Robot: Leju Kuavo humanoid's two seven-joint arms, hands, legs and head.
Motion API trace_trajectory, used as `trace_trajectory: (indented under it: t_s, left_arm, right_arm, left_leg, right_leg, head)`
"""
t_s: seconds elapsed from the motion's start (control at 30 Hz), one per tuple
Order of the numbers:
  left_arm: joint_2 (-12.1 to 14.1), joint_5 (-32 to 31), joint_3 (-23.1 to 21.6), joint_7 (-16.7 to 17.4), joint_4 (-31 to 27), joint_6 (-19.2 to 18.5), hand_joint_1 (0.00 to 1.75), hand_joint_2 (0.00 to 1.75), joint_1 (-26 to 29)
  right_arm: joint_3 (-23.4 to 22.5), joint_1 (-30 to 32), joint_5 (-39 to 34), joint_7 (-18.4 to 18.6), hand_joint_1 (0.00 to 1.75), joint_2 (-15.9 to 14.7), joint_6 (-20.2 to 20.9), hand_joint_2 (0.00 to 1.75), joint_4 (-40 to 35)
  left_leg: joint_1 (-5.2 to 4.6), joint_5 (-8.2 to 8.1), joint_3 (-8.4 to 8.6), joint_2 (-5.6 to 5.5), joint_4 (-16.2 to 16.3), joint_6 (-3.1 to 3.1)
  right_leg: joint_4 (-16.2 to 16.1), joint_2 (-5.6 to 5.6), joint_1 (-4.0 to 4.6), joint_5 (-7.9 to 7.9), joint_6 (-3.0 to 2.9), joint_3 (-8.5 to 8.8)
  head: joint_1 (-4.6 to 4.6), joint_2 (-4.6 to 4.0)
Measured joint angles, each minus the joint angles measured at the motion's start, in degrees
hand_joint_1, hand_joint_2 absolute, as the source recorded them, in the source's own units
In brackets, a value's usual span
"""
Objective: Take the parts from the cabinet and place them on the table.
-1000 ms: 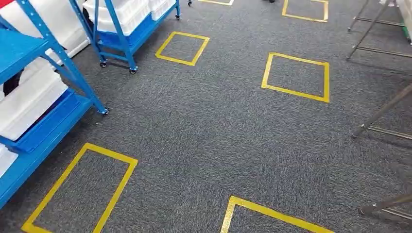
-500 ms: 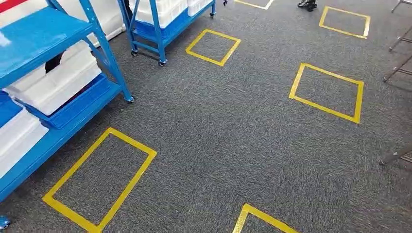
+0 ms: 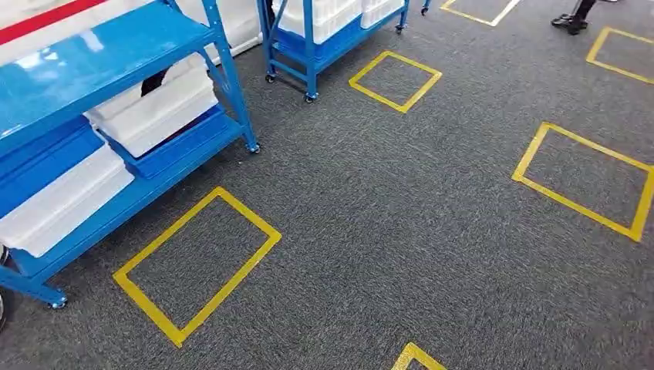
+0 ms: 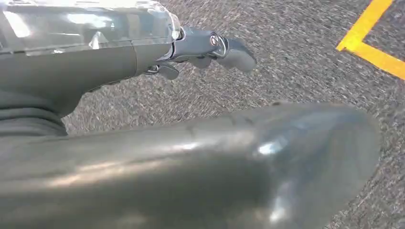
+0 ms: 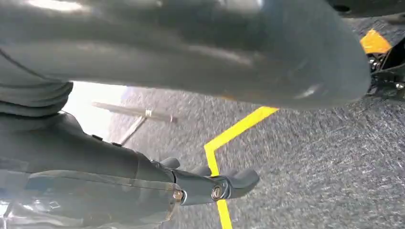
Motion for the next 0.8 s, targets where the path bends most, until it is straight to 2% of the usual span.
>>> trace_trajectory:
  t_s: [0.03,0.07,0.1,0.13,0.17,0.2,0.23,0.3,0.33,0.37,0.4,0.43,0.47,0.5,0.53,0.57,0.6,0.63,0.67,0.7,0.73,0.8]
  left_arm:
    - [0.0,-0.1,0.0,0.0,0.0,0.0,0.0,0.0,0.1]
    - [0.0,-0.1,-0.1,-0.1,0.0,0.0,0.0,0.0,0.2]
    - [0.0,-0.1,-0.1,-0.1,0.0,0.0,0.0,0.0,0.2]
    - [0.1,-0.1,-0.1,-0.1,0.0,0.0,0.0,0.0,0.3]
    - [0.1,-0.1,-0.1,-0.1,0.0,0.0,0.0,0.0,0.3]
    - [0.0,-0.2,-0.2,-0.1,0.0,0.0,0.0,0.0,0.1]
    - [0.0,-0.2,-0.2,-0.1,0.0,0.0,0.0,0.0,0.1]
    - [0.0,-0.2,-0.2,-0.1,0.0,0.0,0.0,0.0,0.3]
    - [0.0,-0.2,-0.2,-0.1,0.0,0.0,0.0,0.0,0.2]
    - [0.0,-0.3,-0.3,-0.2,0.0,-0.1,0.0,0.0,0.3]
    - [0.0,-0.3,-0.4,-0.2,0.0,-0.1,0.0,0.0,0.2]
    - [0.0,-0.3,-0.5,-0.3,0.0,-0.1,0.0,0.0,0.0]
    - [0.0,-0.3,-0.5,-0.3,0.0,-0.1,0.0,0.0,0.0]
    - [0.0,-0.3,-0.5,-0.3,0.0,-0.1,0.0,0.0,0.0]
    - [0.0,-0.3,-0.6,-0.3,0.0,-0.1,0.0,0.0,0.0]
    - [0.0,-0.3,-0.6,-0.3,0.0,-0.1,0.0,0.0,0.1]
    - [0.0,-0.3,-0.7,-0.3,0.0,-0.1,0.0,0.0,0.1]
    - [0.0,-0.3,-0.8,-0.3,0.0,-0.1,0.0,0.0,0.0]
    - [-0.1,-0.3,-0.9,-0.3,0.0,-0.1,0.0,0.0,0.0]
    - [-0.2,-0.3,-0.9,-0.3,0.0,-0.1,0.0,0.0,0.0]
    - [-0.2,-0.3,-1.0,-0.2,0.0,-0.1,0.0,0.0,-0.1]
    - [-0.2,-0.2,-1.0,-0.2,0.0,-0.1,0.0,0.0,0.1]
  right_arm:
    - [0.0,0.0,0.0,0.0,0.0,0.0,0.0,0.0,0.0]
    - [0.0,-0.1,0.0,0.0,0.0,0.0,0.0,0.0,0.0]
    - [0.0,-0.1,0.0,0.0,0.0,0.0,0.0,0.0,0.0]
    - [0.0,-0.2,0.0,0.0,0.0,0.0,0.0,0.0,0.0]
    - [0.0,-0.2,0.0,0.0,0.0,0.0,0.0,0.0,0.0]
    - [-0.1,-0.1,0.0,0.0,0.0,-0.1,-0.1,0.0,0.0]
    - [-0.1,-0.1,0.1,0.0,0.0,0.0,-0.1,0.0,0.0]
    - [-0.1,-0.5,0.2,0.0,0.0,0.0,-0.1,0.0,0.0]
    - [-0.1,-0.8,0.2,0.0,0.0,0.0,-0.2,0.0,0.0]
    - [-0.1,-0.8,0.2,0.1,0.0,0.0,-0.2,0.0,0.0]
    - [-0.2,-0.7,0.2,0.1,0.0,0.0,-0.2,0.0,0.0]
    - [-0.2,-0.5,0.2,0.1,0.0,0.0,-0.3,0.0,0.0]
    - [-0.2,-0.5,0.2,0.1,0.0,0.0,-0.3,0.0,0.0]
    - [-0.3,-0.4,0.2,0.1,0.0,0.0,-0.3,0.0,0.0]
    - [-0.3,-0.4,0.2,0.1,0.0,0.0,-0.3,0.0,0.0]
    - [-0.3,-0.4,0.2,0.2,0.0,0.0,-0.3,0.0,0.0]
    - [-0.3,-0.3,0.2,0.2,0.0,0.0,-0.3,0.0,0.0]
    - [-0.3,-0.3,0.2,0.2,0.0,0.0,-0.3,0.0,0.0]
    - [-0.3,-0.3,0.2,0.2,0.0,-0.1,-0.4,0.0,0.0]
    - [-0.3,-0.1,0.2,0.3,0.0,-0.2,-0.4,0.0,0.0]
    - [-0.4,-0.1,0.2,0.3,0.0,-0.2,-0.4,0.0,0.1]
    - [-0.3,-0.4,0.4,0.3,0.0,-0.2,-0.3,0.0,0.1]
  left_leg:
    - [0.21,0.16,-0.87,0.18,1.6,-0.23]
    - [0.48,1.63,-0.24,0.41,0.2,-0.5]
    - [0.71,4.07,1.69,0.76,-3.7,-0.75]
    - [0.88,6.82,4.49,1.44,-9.0,-0.9]
    - [0.94,8.96,7.14,3.52,-14.2,-0.95]
    - [0.21,7.94,8.01,5.68,-15.7,-0.81]
    - [0.34,8.17,7.76,4.46,-15.7,0.12]
    - [0.14,8.0,7.41,3.48,-15.5,0.8]
    - [0.06,8.13,7.5,2.81,-15.8,1.27]
    - [0.35,8.35,7.9,2.31,-16.2,1.76]
    - [0.31,8.35,7.93,1.86,-16.3,1.98]
    - [0.3,8.38,7.86,1.33,-16.3,2.25]
    - [0.23,8.33,7.84,0.84,-16.3,2.4]
    - [0.07,8.25,7.84,0.2,-16.2,2.56]
    - [-0.09,8.22,7.92,-0.6,-16.2,2.6]
    - [-0.18,8.19,8.08,-1.43,-16.2,2.61]
    - [-0.24,8.14,8.24,-2.32,-16.2,2.56]
    - [-0.25,8.08,8.4,-3.11,-16.1,2.53]
    - [-0.23,8.02,8.49,-3.83,-16.1,2.44]
    - [-0.25,7.97,8.35,-4.41,-16.1,2.29]
    - [-0.48,7.88,8.09,-5.07,-15.8,1.96]
    - [0.02,8.11,7.87,-6.1,-16.1,1.22]
  right_leg:
    - [0.0,-0.7,-0.01,-0.13,0.11,0.09]
    - [0.0,-1.37,-0.08,-0.32,0.25,0.28]
    - [0.1,-2.01,-0.18,-0.57,0.44,0.56]
    - [0.2,-2.63,-0.33,-0.9,0.78,0.91]
    - [0.5,-3.2,-0.29,-1.33,1.17,1.23]
    - [0.9,-3.69,0.19,-1.82,1.72,1.19]
    - [1.0,-4.15,0.27,-1.96,1.94,1.31]
    - [0.8,-5.04,0.26,-1.96,2.25,1.5]
    - [0.9,-5.6,0.02,-2.18,2.66,1.67]
    - [1.2,-4.63,-0.36,-2.89,3.11,1.77]
    - [3.5,-1.76,-0.46,-4.47,3.16,0.87]
    - [7.8,-0.08,-0.42,-6.82,3.09,-1.35]
    - [12.7,0.62,-0.4,-8.96,3.12,-3.88]
    - [17.4,0.87,-0.4,-10.46,3.1,-6.42]
    - [19.9,0.92,-0.41,-10.49,3.02,-8.01]
    - [19.3,0.98,-0.38,-8.92,2.82,-8.18]
    - [16.1,1.19,-0.31,-6.2,2.49,-7.09]
    - [11.3,1.71,-0.23,-3.18,2.09,-5.25]
    - [6.1,3.28,-0.2,-0.39,1.66,-3.22]
    - [2.9,6.67,-0.15,0.02,1.29,-2.05]
    - [2.1,6.42,-0.26,0.06,1.51,-1.94]
    - [2.4,5.27,0.14,-0.05,1.37,-1.89]
  head:
    - [-0.02,0.02]
    - [0.0,0.02]
    - [0.0,0.02]
    - [0.0,0.0]
    - [0.0,0.02]
    - [-0.02,0.02]
    - [0.07,0.0]
    - [0.04,0.02]
    - [0.04,0.02]
    - [0.04,0.02]
    - [0.04,0.02]
    - [0.07,0.02]
    - [0.07,0.02]
    - [0.07,0.02]
    - [0.07,0.02]
    - [0.07,0.02]
    - [0.04,0.02]
    - [0.07,0.02]
    - [0.07,0.02]
    - [0.07,0.02]
    - [0.07,0.02]
    - [0.07,0.02]
